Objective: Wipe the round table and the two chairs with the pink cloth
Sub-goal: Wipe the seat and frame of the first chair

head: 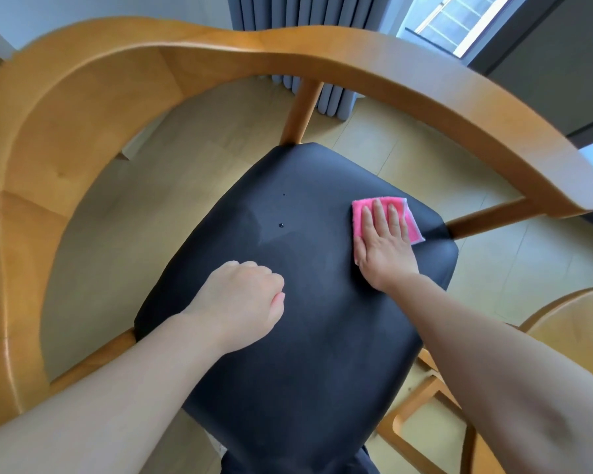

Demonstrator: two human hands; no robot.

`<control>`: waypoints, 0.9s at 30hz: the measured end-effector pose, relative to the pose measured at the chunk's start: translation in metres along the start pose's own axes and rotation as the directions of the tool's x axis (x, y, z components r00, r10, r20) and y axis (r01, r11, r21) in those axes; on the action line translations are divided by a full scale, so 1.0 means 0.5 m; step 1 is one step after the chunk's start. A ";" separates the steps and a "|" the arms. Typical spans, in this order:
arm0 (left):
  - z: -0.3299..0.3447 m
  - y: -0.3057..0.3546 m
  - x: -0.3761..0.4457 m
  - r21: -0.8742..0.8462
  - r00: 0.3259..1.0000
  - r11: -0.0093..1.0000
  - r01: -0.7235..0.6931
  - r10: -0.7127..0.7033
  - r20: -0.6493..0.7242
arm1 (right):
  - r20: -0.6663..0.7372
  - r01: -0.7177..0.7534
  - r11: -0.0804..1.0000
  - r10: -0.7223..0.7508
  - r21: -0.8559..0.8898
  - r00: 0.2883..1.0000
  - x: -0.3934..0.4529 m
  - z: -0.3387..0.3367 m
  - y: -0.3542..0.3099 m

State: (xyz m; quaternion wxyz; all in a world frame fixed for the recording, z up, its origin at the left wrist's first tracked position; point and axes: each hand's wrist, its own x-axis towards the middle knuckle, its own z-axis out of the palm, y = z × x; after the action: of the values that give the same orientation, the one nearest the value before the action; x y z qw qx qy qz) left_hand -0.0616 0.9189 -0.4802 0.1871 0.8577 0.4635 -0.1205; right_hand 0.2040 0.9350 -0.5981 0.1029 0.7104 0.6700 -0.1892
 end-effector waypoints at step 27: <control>-0.031 -0.092 -0.040 -0.018 0.999 0.999 0.031 -0.031 -0.026 | -0.019 0.345 0.930 -0.350 -0.126 0.937 -0.078 0.031 -0.173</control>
State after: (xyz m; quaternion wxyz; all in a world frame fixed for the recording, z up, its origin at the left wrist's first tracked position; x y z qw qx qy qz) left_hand -0.1105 0.9335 -0.4680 0.1868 0.8502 0.4803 -0.1079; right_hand 0.1148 0.9000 -0.5870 0.0970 0.5769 0.7972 -0.1488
